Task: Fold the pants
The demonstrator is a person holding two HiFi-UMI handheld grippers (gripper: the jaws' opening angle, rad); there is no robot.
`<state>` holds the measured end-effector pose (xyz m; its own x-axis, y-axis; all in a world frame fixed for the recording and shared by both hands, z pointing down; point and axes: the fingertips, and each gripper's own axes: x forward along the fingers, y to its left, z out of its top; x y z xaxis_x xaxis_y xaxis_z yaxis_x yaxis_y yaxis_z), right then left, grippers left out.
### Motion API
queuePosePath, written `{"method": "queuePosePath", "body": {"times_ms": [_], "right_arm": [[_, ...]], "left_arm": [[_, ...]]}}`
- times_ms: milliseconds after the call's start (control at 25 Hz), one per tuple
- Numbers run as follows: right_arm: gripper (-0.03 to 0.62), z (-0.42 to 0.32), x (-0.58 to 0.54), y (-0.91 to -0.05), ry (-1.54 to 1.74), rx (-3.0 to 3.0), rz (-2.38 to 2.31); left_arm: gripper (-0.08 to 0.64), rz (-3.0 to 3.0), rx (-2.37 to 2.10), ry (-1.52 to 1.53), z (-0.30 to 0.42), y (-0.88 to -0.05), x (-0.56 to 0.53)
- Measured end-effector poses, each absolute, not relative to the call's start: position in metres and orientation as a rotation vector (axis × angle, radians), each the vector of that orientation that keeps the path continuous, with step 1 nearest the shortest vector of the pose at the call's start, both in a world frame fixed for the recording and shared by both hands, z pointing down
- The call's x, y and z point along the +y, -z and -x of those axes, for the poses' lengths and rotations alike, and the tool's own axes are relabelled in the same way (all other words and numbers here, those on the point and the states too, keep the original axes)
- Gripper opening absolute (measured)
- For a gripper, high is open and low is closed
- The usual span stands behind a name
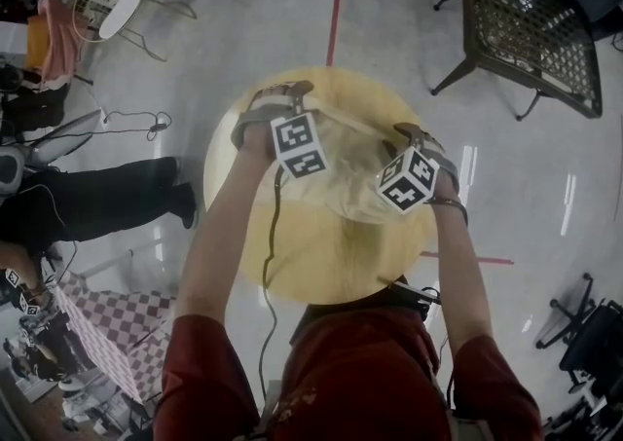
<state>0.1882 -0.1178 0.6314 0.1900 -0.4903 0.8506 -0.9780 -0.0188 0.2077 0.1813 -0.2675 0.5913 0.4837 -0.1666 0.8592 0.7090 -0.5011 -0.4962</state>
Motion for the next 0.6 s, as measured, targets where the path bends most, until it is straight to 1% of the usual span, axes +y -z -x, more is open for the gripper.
{"method": "queuePosePath", "body": {"times_ms": [280,360,600], "right_arm": [[0.144,-0.187,-0.126,-0.608,-0.675,-1.415,-1.686],[0.144,-0.186,-0.129,-0.606,-0.669,-1.407,-1.688],[0.144,-0.177,-0.139,-0.602,-0.676,-1.332,-1.697]], "left_arm": [[0.235,1.890,-0.451,1.153,-0.169,-0.576,-0.266],[0.246,1.893,-0.467,1.145,-0.166,-0.573,-0.266],[0.253,1.911,-0.480,1.071,-0.166,-0.566,-0.279]]}}
